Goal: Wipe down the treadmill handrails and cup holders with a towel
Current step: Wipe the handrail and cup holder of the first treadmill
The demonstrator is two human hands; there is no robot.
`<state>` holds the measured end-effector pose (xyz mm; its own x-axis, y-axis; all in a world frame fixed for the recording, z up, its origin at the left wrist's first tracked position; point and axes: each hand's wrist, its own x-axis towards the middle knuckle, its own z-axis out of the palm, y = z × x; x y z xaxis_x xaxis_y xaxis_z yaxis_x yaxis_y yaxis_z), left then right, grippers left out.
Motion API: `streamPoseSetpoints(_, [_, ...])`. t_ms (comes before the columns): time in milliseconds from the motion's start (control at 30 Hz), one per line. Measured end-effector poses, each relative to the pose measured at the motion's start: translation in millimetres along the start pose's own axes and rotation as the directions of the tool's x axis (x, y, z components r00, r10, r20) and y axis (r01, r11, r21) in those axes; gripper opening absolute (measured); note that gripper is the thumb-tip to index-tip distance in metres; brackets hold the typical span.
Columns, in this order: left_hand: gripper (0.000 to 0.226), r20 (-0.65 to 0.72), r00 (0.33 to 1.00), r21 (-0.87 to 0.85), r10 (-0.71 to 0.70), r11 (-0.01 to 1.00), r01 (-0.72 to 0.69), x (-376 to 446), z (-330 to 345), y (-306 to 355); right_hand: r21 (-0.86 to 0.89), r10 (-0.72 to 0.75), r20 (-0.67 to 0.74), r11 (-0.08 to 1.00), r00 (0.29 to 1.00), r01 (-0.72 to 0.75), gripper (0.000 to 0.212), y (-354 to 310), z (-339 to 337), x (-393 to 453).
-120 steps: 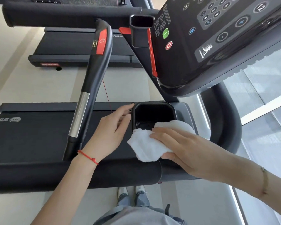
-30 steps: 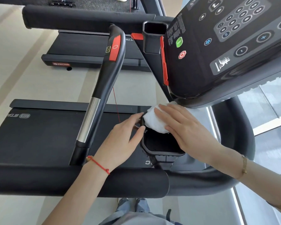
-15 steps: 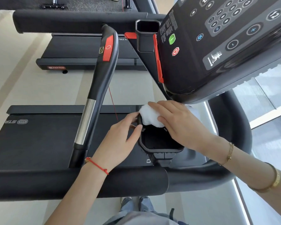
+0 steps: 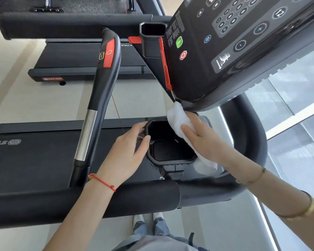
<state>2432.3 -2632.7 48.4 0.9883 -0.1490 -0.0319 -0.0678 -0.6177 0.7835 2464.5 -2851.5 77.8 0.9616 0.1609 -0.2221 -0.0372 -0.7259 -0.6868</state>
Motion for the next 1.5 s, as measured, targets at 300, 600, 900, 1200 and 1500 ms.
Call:
streamPoseSetpoints(300, [0.041, -0.002, 1.0, 0.007, 0.003, 1.0, -0.003, 1, 0, -1, 0.156, 0.122, -0.067, 0.982, 0.99, -0.11, 0.05, 0, 12, -33])
streamPoseSetpoints(600, [0.041, 0.004, 1.0, 0.002, 0.016, 1.0, -0.016, 1, 0, -1, 0.123, 0.108, -0.053, 0.987, 0.993, -0.101, 0.048, -11, 4, -2])
streamPoseSetpoints(900, [0.042, 0.007, 1.0, 0.013, 0.007, 1.0, -0.007, 1, 0, -2, 0.098, 0.109, -0.028, 0.99, 0.994, -0.106, 0.054, -7, 6, -17])
streamPoseSetpoints(1200, [0.043, -0.001, 1.0, -0.007, -0.003, 1.0, 0.003, 0, 0, 0, 0.043, -0.025, -0.128, 0.999, 0.992, 0.031, 0.055, 6, 12, -29])
streamPoseSetpoints(1500, [0.046, 0.002, 1.0, -0.026, -0.007, 1.0, 0.007, -2, -1, -1, -0.273, -0.348, -0.196, 0.917, 0.917, 0.29, 0.05, 4, 7, -48])
